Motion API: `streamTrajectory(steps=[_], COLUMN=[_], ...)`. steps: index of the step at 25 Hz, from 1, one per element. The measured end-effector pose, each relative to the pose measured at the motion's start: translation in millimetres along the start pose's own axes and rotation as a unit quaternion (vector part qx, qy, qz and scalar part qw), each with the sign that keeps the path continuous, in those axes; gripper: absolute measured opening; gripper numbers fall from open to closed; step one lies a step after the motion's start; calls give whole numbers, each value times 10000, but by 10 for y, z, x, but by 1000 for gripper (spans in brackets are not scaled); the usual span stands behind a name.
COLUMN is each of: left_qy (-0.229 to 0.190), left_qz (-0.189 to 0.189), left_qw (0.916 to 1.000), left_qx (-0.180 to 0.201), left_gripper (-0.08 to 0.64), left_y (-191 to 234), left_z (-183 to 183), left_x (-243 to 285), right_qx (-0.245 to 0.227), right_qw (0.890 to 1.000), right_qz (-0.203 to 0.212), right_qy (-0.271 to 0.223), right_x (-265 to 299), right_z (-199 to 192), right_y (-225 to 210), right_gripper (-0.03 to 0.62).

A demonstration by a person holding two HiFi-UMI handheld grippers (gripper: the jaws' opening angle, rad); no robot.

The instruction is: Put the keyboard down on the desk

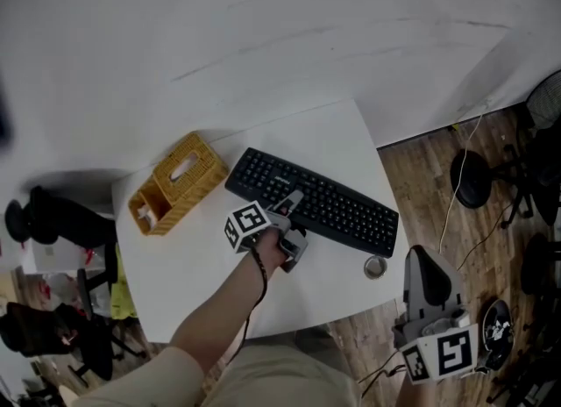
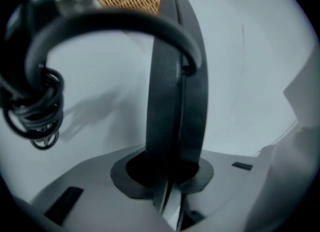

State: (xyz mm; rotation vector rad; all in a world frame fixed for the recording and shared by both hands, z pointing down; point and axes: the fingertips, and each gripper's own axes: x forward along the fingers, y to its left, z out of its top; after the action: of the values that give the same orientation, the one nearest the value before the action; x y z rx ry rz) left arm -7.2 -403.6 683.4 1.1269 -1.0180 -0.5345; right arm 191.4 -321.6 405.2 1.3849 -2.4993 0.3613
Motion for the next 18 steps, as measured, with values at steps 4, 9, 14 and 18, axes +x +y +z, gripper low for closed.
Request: streamTrajectory(steps=[4,9,14,18], left_qy=[-57,-20,195,297], left_qz=[347,593,1237,1609], left_qw=[9993,9980,9871,9769], left_qx=[-117,229,993,1377], left_gripper=[91,104,203,249], left_y=[164,254,349,377], left_z=[65,66,13,-16], left_x=[80,62,13,-22], right_qx=[118,260,209,141], right_qw=[9999,9997,9997,9999], right_qz=[66,38,12,-11], right_qy=[-36,-7,106,52], right_x=[99,135,135,104], right_z=[-27,-65,-124,-66], right_y=[47,37,-8,-33], right_gripper=[25,25,25,25])
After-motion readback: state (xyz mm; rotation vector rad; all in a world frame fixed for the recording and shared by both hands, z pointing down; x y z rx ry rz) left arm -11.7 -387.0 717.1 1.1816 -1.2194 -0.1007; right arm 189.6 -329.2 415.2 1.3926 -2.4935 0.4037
